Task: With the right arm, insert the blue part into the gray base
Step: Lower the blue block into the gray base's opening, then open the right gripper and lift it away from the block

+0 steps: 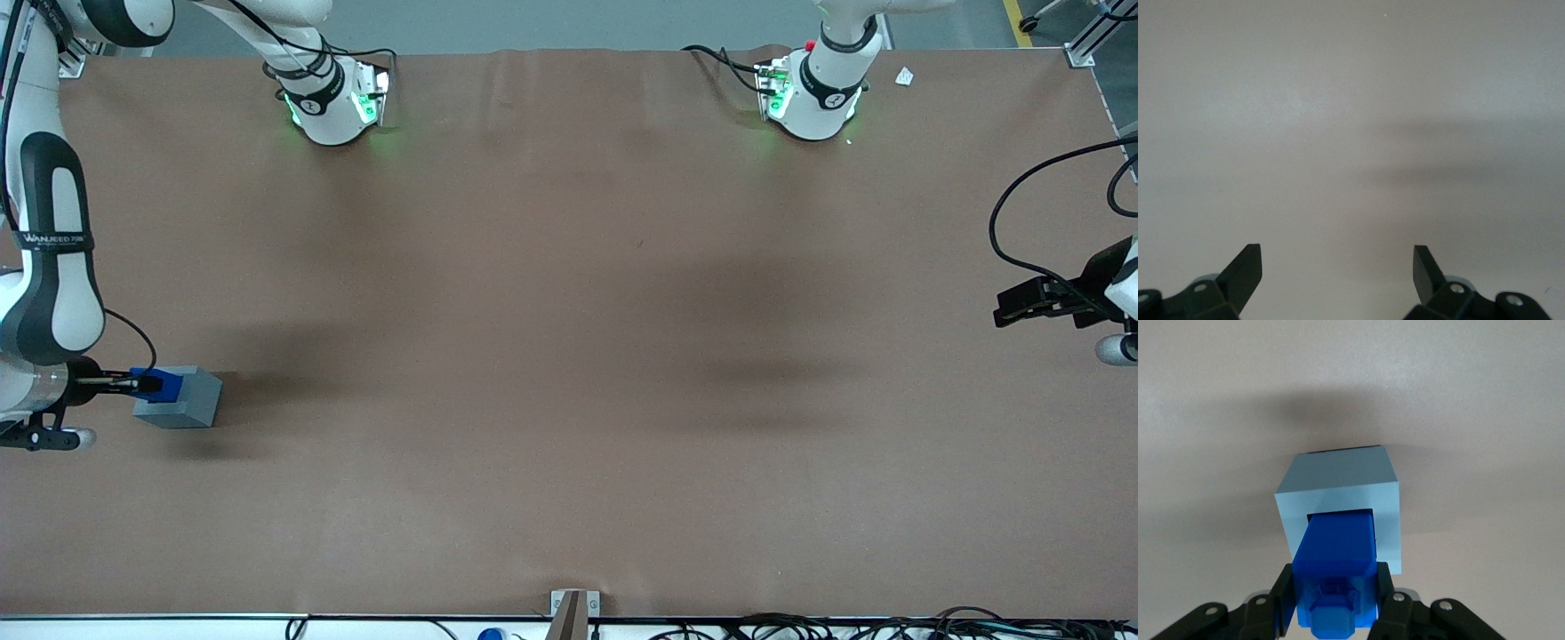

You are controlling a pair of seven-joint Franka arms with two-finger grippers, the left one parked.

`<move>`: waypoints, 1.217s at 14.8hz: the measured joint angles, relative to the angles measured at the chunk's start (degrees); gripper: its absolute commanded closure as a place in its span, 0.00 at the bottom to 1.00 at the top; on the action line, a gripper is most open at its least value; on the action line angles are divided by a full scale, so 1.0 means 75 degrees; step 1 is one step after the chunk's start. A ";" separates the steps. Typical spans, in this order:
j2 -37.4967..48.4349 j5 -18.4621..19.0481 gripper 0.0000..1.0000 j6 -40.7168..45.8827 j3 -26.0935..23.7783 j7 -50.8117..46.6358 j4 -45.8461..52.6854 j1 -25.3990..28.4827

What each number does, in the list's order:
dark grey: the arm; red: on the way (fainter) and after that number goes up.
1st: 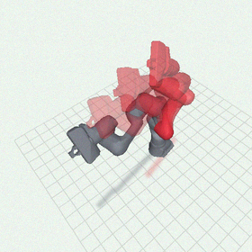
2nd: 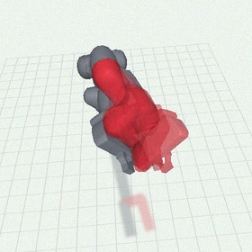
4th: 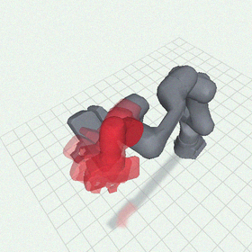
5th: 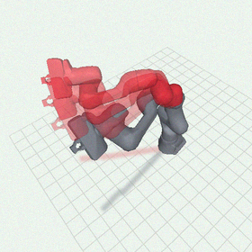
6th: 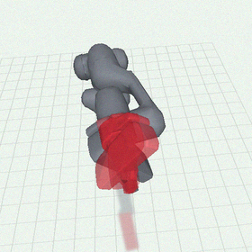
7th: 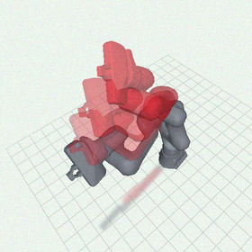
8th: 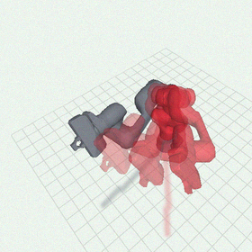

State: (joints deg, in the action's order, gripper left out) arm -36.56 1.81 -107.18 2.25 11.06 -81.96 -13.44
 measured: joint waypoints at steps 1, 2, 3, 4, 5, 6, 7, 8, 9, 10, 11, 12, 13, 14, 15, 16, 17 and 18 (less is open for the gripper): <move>-0.0001 0.0043 0.91 0.0030 0.0000 0.0000 0.0000 0.0014; -0.0002 0.0069 0.91 0.0045 0.0000 0.0000 0.0000 0.0022; -0.0003 0.0085 0.91 0.0054 -0.0001 0.0000 0.0000 0.0026; -0.0006 0.0095 0.91 0.0057 -0.0001 0.0001 -0.0001 0.0030; -0.0010 0.0109 0.91 0.0057 -0.0001 0.0002 0.0002 0.0034; -0.0011 0.0116 0.91 0.0056 -0.0001 0.0002 0.0005 0.0039; -0.0021 0.0115 0.92 0.0051 -0.0004 0.0002 0.0006 0.0042; -0.0069 0.0114 0.92 0.0041 -0.0018 0.0002 0.0004 0.0048; -0.0136 0.0114 0.92 0.0025 -0.0024 0.0002 0.0003 0.0061; -0.0167 0.0116 0.92 0.0063 -0.0022 0.0002 0.0045 0.0070; -0.0176 0.0115 0.92 0.0059 -0.0024 0.0002 0.0050 0.0074; -0.0180 0.0115 0.92 0.0058 -0.0023 0.0002 0.0058 0.0075; -0.0183 0.0115 0.89 0.0055 -0.0024 0.0002 0.0061 0.0077; -0.0184 0.0115 0.81 0.0054 -0.0024 0.0002 0.0062 0.0079; -0.0185 0.0115 0.63 0.0054 -0.0024 0.0002 0.0063 0.0079; -0.0185 0.0115 0.40 0.0054 -0.0024 0.0001 0.0063 0.0079; -0.0185 0.0115 0.00 0.0054 -0.0024 0.0001 0.0063 0.0079; -0.0189 0.0115 0.00 0.0046 -0.0023 0.0000 0.0063 0.0079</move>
State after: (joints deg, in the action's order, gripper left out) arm -37.98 2.67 -106.84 2.08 11.06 -81.48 -12.85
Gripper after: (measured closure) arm 0.449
